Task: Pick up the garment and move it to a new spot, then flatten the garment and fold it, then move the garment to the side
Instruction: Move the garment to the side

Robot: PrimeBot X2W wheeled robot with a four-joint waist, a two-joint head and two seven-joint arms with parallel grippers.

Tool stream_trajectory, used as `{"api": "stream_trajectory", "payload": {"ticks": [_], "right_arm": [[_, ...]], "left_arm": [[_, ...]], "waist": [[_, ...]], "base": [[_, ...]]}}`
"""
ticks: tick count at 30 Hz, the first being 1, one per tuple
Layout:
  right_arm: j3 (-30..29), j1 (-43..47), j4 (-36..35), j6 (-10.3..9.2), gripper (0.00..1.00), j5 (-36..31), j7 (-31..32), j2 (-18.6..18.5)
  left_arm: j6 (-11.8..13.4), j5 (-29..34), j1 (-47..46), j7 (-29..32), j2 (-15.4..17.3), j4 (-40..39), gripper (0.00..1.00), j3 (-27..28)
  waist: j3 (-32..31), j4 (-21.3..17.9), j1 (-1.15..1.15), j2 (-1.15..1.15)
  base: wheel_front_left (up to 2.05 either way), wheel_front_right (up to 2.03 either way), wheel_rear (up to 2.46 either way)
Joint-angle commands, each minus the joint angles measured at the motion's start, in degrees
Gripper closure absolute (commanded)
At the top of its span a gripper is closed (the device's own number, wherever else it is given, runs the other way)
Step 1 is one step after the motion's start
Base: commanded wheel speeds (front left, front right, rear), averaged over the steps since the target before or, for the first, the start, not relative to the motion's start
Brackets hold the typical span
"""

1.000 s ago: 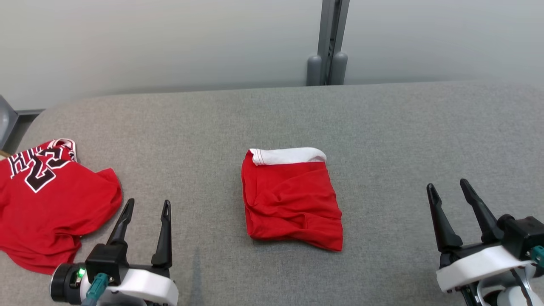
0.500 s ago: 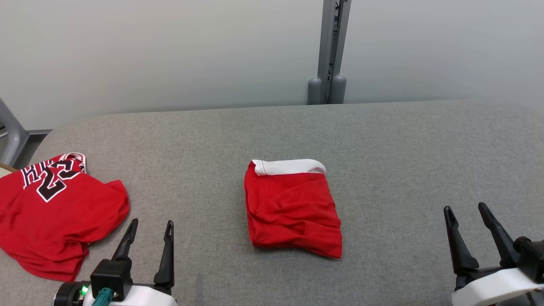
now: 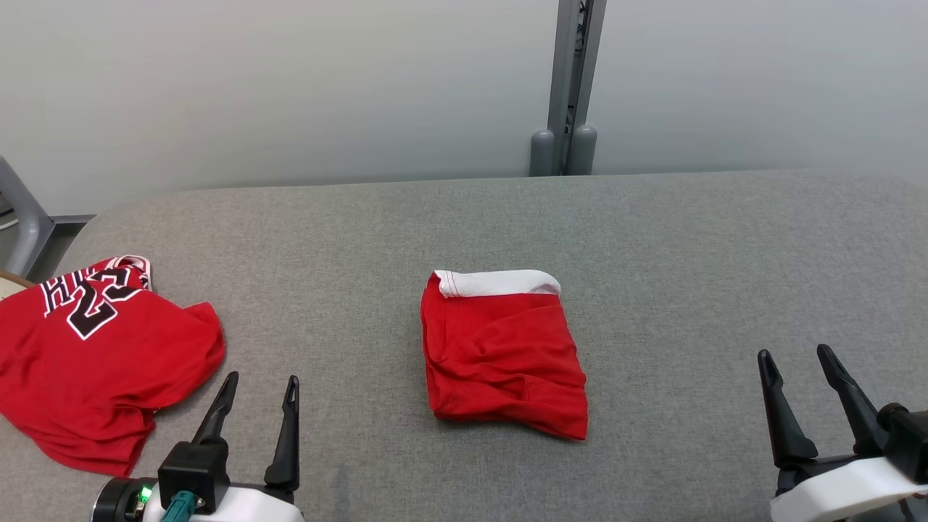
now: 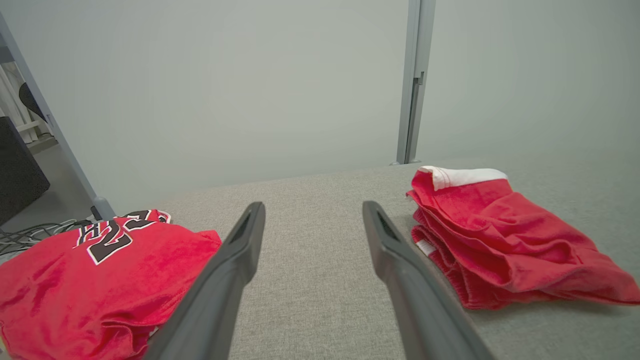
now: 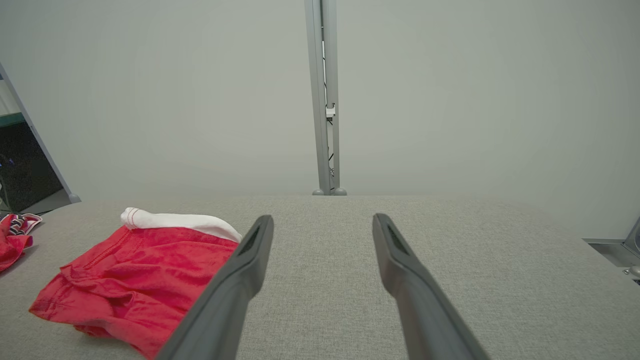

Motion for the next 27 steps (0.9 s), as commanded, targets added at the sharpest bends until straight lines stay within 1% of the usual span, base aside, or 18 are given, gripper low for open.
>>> {"api": "stream_trajectory", "payload": {"ticks": [1, 9, 14, 20, 27], "right_arm": [[-0.3, 0.4, -0.2, 0.01, 0.00, -0.4, 0.2, -0.1], [-0.5, 0.3, -0.2, 0.01, 0.00, -0.2, -0.5, -0.1], [-0.7, -1.6, 1.3, 0.01, 0.00, 1.3, -0.6, -0.1], [1.9, -7.0, 8.2, 0.01, 0.00, 3.5, -1.5, -0.6], [8.5, -15.0, 20.1, 0.01, 0.00, 6.8, -2.6, -0.7]], "left_arm": [[0.2, -0.4, -0.5, 0.1, 0.5, -0.2, 0.00, 0.0], [-0.1, -0.7, -1.2, -0.1, 0.5, -0.1, 0.00, -0.4], [-0.4, -0.2, -3.2, -0.3, 0.2, -0.3, 0.00, -1.2], [-1.3, 0.4, -6.9, -0.9, -0.7, -0.2, 0.00, -2.5], [-2.4, 1.1, -11.6, -2.1, -2.3, 1.3, 0.00, -4.1]], "waist": [[0.0, 0.0, 0.00, 0.00], [0.4, 0.2, 0.00, 0.00], [2.3, 1.4, 0.00, 0.00], [6.7, 4.5, 0.00, 0.00], [10.9, 8.5, 0.00, 0.00]], "base": [[0.00, 0.00, 0.00], [0.00, 0.00, 0.00], [0.00, 0.00, 0.00], [0.00, 0.00, 0.00], [0.00, 0.00, 0.00]]}}
